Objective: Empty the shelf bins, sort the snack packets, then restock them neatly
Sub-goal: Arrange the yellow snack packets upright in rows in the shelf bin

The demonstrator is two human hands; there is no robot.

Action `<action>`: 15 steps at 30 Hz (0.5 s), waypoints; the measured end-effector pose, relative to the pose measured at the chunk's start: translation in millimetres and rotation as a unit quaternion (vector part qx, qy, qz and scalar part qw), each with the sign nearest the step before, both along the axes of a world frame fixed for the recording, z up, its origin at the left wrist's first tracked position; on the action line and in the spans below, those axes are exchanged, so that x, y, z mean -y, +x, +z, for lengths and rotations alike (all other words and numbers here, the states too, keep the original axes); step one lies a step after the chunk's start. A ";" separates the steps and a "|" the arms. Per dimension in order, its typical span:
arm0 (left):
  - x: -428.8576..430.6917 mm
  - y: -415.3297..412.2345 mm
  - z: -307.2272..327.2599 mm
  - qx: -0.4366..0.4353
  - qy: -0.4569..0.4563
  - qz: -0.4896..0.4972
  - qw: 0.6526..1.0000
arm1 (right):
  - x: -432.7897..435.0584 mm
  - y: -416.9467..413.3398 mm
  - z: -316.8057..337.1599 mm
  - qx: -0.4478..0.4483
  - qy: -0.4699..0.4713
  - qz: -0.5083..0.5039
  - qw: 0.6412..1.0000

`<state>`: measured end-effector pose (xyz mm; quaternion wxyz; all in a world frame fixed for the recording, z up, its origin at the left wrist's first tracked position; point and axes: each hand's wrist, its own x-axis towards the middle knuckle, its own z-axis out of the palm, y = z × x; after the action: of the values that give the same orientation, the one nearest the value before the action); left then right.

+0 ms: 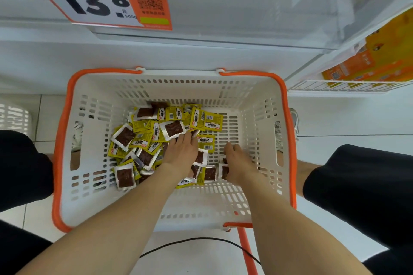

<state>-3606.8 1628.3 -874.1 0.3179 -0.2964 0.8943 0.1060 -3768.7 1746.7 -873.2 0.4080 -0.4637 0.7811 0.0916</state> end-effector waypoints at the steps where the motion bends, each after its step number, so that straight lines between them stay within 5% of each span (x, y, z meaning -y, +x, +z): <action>1: -0.4 -0.5 0.7 -0.009 0.001 -0.008 1.000 | -0.4 0.6 -0.5 -0.020 -0.008 0.022 1.000; 4: 1.4 0.1 2.4 -0.030 0.003 -0.022 0.999 | -0.9 1.6 -1.8 -0.060 -0.005 0.086 0.994; 9: 8.9 3.2 4.9 -0.049 0.083 -0.003 0.995 | 5.3 1.4 4.4 0.007 0.068 0.080 0.994; 12: 11.4 5.6 4.8 -0.111 0.129 0.086 0.982 | 22.6 -3.7 20.1 0.081 0.037 0.011 0.996; 15: 18.8 7.1 10.2 -0.189 0.201 0.239 0.931 | 32.6 -17.0 20.6 0.127 0.023 -0.109 0.986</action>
<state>-3599.8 1609.5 -863.9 0.1607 -0.4061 0.8005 0.4104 -3785.6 1714.1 -852.7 0.5220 -0.3738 0.7666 0.0049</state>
